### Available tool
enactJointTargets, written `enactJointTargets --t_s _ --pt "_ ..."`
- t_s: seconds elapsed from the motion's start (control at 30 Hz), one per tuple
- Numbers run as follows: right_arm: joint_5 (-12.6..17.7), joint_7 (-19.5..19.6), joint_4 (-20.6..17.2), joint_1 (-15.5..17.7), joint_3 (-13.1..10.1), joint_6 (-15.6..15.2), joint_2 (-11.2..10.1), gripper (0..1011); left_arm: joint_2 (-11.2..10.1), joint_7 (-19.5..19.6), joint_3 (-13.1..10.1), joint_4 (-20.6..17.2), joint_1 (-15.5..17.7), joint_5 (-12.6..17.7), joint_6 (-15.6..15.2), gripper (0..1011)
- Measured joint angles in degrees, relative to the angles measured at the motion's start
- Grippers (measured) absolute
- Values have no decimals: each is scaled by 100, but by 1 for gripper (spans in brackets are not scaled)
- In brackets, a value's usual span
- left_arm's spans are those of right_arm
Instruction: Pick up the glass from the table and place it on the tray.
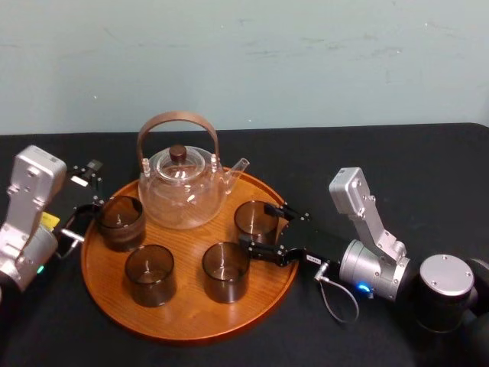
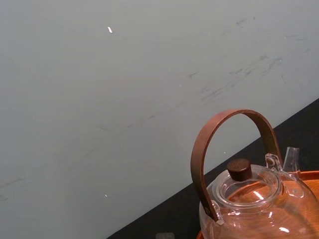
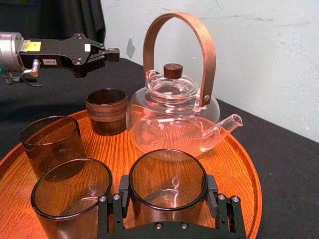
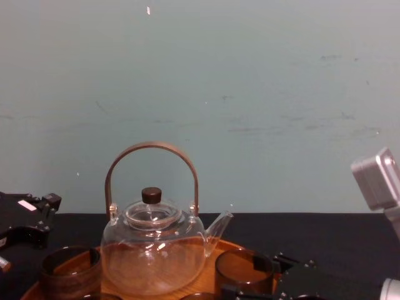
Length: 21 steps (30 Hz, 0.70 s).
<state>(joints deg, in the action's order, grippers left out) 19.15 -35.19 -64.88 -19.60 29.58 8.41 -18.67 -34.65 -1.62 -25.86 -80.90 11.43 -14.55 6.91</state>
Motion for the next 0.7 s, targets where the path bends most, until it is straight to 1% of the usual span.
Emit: enactJointTargets --t_s 0.27,0.37,0.43,0.7 --pt "5 -6 0 0 -5 -4 0 904 0 0 0 0 0 0 0 0" --pt "7 -8 0 0 -6 -3 -1 950 0 0 0 0 0 0 0 0" --pt "9 -9 0 0 -6 -4 0 1000 0 0 0 0 0 0 0 0" --pt "13 -13 0 0 -5 -3 -1 1002 0 0 0 0 0 0 0 0"
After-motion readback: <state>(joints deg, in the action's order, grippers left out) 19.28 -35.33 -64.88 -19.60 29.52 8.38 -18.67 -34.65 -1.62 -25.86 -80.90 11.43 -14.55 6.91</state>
